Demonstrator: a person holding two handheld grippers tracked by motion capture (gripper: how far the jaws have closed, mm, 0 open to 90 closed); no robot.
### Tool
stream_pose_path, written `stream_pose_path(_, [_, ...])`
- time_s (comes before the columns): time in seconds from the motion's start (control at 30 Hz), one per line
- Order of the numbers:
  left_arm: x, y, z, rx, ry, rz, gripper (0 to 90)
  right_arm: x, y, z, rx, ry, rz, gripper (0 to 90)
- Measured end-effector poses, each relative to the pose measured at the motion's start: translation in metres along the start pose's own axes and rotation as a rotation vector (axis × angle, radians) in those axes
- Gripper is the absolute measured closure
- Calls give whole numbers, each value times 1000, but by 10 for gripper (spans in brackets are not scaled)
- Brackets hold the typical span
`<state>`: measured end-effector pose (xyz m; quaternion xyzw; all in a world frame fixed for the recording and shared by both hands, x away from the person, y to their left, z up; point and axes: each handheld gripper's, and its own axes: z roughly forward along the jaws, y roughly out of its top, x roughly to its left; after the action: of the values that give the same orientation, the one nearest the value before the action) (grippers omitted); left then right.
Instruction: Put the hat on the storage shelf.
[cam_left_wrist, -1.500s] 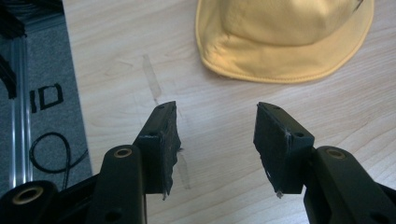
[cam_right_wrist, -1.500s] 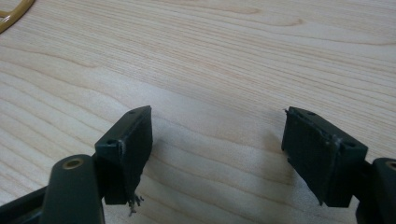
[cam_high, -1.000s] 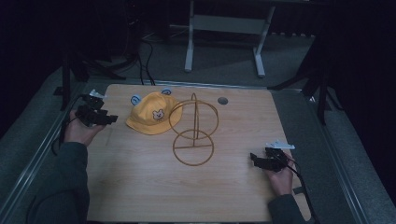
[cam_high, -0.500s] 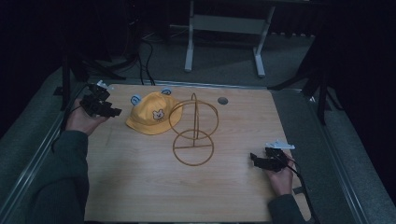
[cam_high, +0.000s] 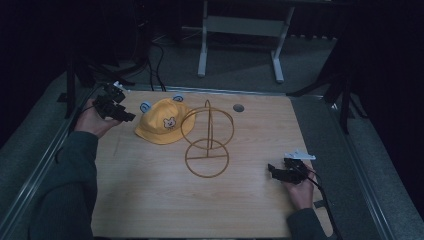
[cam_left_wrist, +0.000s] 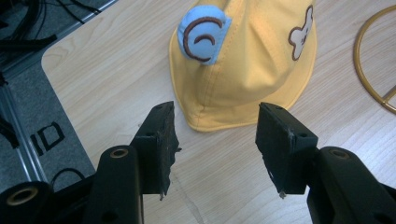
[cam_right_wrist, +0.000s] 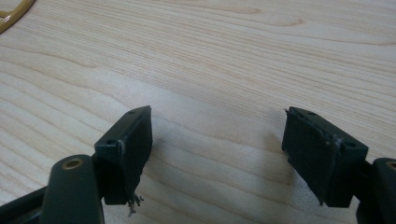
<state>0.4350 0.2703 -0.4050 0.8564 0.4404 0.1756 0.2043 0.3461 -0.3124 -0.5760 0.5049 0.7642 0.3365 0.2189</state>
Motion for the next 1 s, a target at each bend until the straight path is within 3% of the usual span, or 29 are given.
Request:
stream_pose_path(0.27, [0, 9, 3, 17, -8, 5, 477, 0, 0, 0, 0, 1, -1, 239])
stream_pose_path(0.63, [-8, 31, 9, 73, -16, 74, 478, 0, 0, 0, 0, 2, -2, 236])
stream_pose_path(1.0, [-13, 48, 12, 89, -16, 94, 479, 0, 0, 0, 0, 3, -3, 233])
